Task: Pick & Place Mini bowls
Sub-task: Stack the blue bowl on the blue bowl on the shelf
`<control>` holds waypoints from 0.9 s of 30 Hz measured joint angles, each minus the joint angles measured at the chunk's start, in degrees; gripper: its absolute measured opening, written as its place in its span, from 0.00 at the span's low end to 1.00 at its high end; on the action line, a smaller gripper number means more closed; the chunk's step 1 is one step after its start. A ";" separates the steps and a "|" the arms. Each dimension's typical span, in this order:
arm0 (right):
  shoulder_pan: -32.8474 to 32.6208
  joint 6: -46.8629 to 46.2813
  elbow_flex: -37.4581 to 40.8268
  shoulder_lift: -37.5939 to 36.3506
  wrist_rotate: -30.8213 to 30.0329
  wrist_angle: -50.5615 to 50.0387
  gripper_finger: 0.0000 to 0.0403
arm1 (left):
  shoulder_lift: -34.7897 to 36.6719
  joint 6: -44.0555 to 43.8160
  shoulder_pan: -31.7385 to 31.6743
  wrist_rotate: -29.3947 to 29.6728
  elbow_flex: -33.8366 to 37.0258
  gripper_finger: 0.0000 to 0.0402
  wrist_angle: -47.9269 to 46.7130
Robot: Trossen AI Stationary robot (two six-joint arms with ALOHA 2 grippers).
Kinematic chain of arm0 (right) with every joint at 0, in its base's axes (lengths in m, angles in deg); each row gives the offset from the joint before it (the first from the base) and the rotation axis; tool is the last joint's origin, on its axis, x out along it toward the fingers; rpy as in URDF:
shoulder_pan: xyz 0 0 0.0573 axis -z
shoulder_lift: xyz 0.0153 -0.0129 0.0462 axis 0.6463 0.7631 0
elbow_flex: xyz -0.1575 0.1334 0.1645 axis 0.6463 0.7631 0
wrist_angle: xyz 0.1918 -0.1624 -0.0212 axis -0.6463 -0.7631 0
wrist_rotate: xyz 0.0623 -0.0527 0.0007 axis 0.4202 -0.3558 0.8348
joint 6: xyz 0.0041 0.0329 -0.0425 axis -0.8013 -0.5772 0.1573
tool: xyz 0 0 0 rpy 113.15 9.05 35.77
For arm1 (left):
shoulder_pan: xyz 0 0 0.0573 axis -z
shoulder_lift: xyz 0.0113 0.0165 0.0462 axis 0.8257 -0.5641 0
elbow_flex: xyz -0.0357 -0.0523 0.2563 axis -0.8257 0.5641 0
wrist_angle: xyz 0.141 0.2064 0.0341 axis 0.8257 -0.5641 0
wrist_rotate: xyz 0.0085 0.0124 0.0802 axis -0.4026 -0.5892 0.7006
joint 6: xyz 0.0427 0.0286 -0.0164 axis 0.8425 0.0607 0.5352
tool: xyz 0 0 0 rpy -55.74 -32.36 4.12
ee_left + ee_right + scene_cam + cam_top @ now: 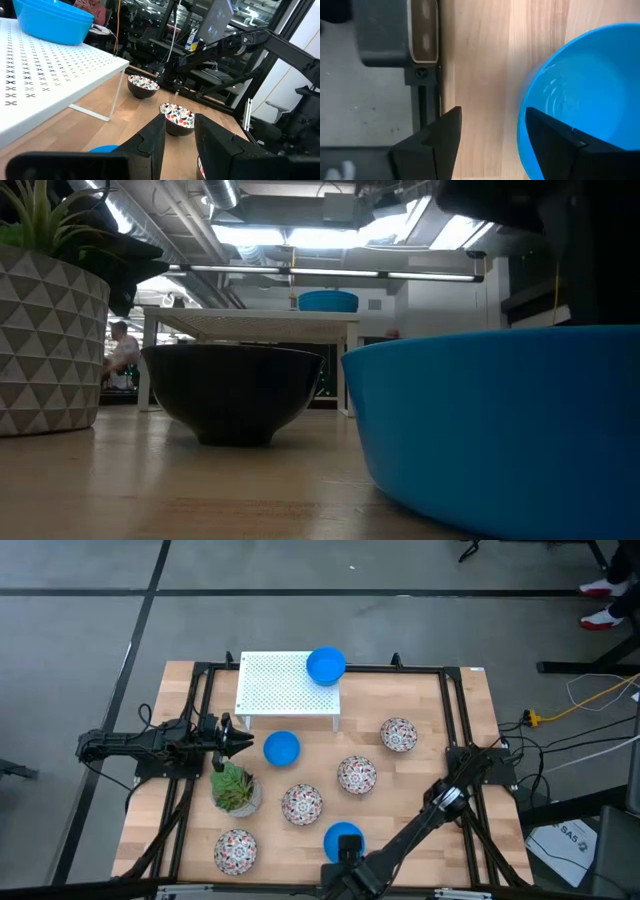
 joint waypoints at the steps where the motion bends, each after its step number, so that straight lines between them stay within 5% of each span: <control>1: 0.03 -0.13 0.00 0.19 0.00 -0.09 0.55 | -0.01 -0.02 0.00 0.00 0.00 0.25 0.00; 8: 0.12 -1.11 0.00 0.28 -1.46 -0.55 0.46 | 0.00 0.00 0.01 0.00 0.00 0.25 0.00; 21: 0.12 -6.39 0.00 0.25 2.81 -0.99 0.04 | -0.02 -0.02 0.00 0.00 0.00 0.25 0.00; 27: 0.09 -7.60 -0.18 -1.30 5.94 -1.05 0.03 | -0.02 0.00 0.01 0.00 0.00 0.25 0.00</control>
